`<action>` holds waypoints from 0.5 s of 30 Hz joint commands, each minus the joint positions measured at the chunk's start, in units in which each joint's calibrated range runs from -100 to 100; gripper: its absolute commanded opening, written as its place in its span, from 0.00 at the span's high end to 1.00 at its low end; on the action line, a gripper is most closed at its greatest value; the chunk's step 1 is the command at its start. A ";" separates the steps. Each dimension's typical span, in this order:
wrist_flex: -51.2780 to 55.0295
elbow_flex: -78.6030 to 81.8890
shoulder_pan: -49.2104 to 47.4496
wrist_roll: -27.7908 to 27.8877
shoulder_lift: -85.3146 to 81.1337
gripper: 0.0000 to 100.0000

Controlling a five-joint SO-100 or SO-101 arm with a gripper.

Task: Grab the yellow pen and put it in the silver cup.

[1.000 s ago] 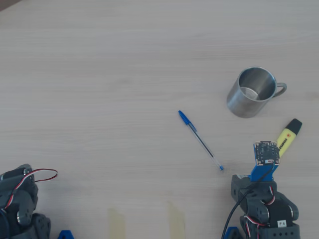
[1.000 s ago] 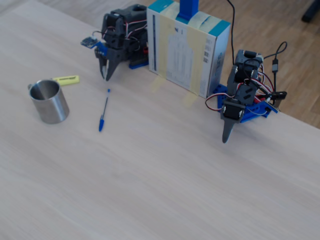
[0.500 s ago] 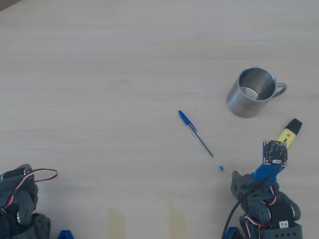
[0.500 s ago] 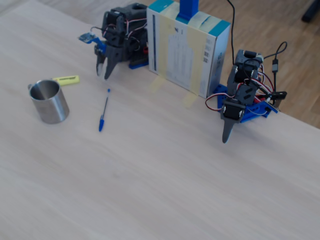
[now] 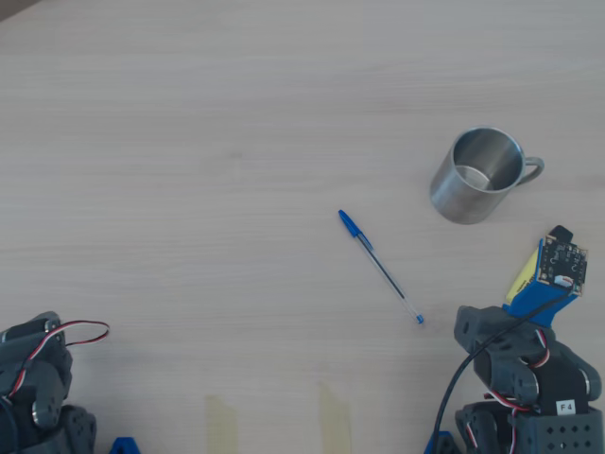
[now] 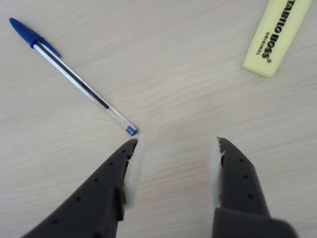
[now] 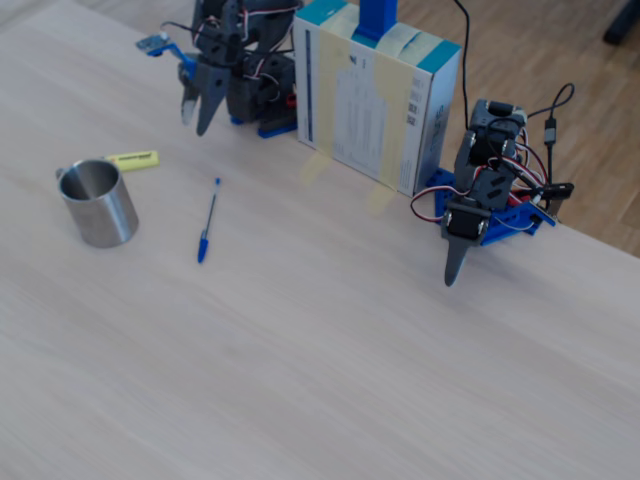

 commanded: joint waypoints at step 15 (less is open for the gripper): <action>-11.87 -11.24 8.29 -0.12 12.31 0.79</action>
